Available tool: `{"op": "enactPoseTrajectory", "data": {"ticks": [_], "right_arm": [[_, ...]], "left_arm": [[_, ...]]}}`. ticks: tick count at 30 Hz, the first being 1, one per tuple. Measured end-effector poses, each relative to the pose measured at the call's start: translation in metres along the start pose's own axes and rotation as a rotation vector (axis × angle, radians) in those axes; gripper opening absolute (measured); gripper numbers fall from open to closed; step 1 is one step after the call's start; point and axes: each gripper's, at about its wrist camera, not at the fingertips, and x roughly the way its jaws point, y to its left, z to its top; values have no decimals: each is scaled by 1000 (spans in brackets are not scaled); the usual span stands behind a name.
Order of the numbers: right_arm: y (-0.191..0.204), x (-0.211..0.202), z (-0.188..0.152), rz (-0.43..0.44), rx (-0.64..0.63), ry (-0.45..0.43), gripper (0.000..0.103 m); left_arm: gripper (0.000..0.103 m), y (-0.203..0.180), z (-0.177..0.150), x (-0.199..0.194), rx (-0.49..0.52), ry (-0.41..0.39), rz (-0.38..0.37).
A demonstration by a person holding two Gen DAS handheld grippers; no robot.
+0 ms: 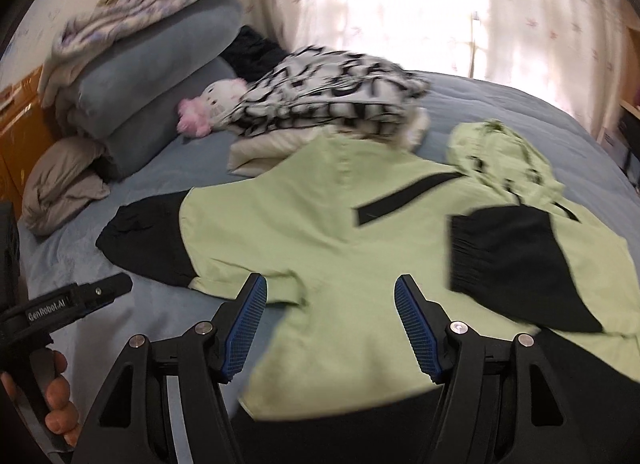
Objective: Fold large clothes
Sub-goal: 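Move the left tool to the other black sleeve cuff and grasp it, then carry the second sleeve with the left tool across the hoodie chest and release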
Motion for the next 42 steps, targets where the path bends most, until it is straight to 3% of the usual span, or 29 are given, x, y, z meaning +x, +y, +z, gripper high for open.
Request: {"op": "enactPoseTrajectory", "data": {"ticks": [7,12,20,21,22,25,26,28,33,38,42], "right_arm": [[72,73,25,55,-66,1,67],[101,103,30,94,-83,16,67],[98,141,22,98,-62,82,67],[94,140,21,96,-52,87,67],[91,145,22,93,-40,94,67],[82,146,20,84,-12,99,67],[79,148,21,82,-2,97,67],[72,143,20,71,17,84,67],[52,115,18,82,49,61,67],[6,68,16,84,124,12,67],[-45,16,12,69,187,-52,67]], "left_arm": [[60,84,32,27,-177,-10,-64],[60,128,50,48,-294,-30,-141],[59,153,90,85,-351,-96,-84],[55,152,91,88,-339,-101,-73],[45,150,93,92,-323,-113,-45],[6,153,95,99,-326,-118,-14],[2,157,94,102,-348,-112,-50],[0,159,93,98,-351,-122,-50],[0,112,98,64,-184,-177,51],[0,26,106,5,-11,-249,39],[0,-72,99,-47,170,-302,-2]]}}
